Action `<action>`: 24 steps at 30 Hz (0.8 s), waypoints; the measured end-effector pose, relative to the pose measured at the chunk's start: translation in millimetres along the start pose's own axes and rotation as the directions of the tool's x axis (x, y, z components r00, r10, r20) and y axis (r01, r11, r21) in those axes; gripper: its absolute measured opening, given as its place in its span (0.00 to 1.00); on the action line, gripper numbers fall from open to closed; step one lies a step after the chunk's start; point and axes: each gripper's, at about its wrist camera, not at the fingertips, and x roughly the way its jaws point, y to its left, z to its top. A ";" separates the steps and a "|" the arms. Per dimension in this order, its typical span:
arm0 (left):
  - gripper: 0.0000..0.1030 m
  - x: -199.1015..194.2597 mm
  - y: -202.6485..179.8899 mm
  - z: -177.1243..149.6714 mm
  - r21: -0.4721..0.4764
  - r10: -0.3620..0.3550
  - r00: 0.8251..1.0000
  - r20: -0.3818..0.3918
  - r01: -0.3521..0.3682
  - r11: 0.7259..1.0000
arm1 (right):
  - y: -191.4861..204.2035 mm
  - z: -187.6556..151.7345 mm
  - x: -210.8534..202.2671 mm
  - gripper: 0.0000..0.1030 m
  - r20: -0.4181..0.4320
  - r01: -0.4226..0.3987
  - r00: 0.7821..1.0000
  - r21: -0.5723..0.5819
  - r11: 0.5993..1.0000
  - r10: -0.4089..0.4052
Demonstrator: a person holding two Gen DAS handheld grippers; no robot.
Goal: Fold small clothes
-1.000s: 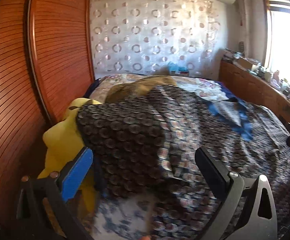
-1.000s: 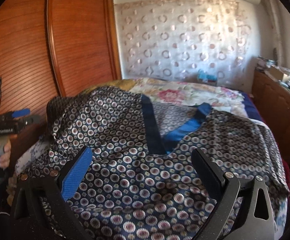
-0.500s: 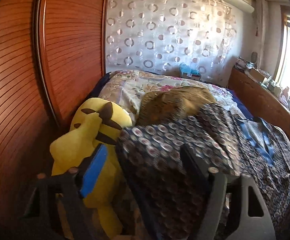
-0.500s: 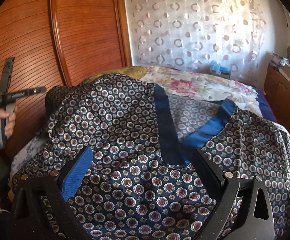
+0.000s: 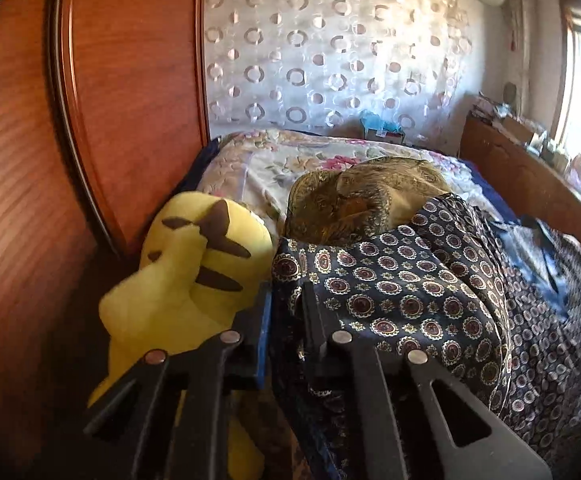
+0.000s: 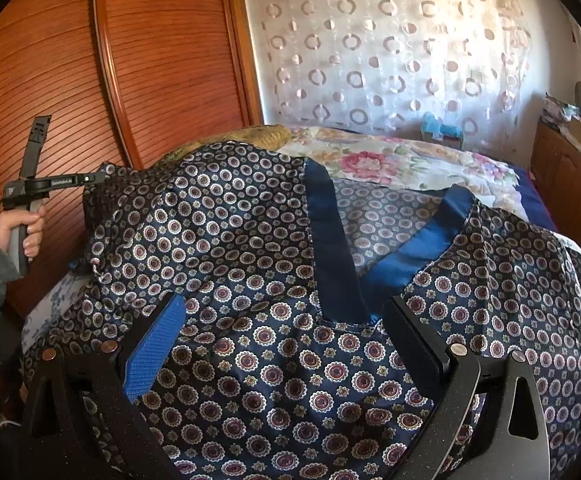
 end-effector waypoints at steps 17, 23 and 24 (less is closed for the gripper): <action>0.08 -25.4 -12.9 27.4 0.097 0.055 0.996 0.067 -0.061 0.993 | -4.8 -5.8 -7.2 0.97 0.020 -0.003 1.000 0.021 1.000 0.003; 0.08 -14.5 -14.8 30.2 0.129 0.081 0.995 0.052 -0.087 0.988 | -6.9 -8.0 -7.9 0.97 0.022 -0.003 1.000 0.029 1.000 0.003; 0.12 -14.8 -14.4 31.2 0.128 0.085 0.995 0.052 -0.091 0.988 | -7.2 -8.3 -8.1 0.97 0.022 -0.003 1.000 0.031 1.000 0.003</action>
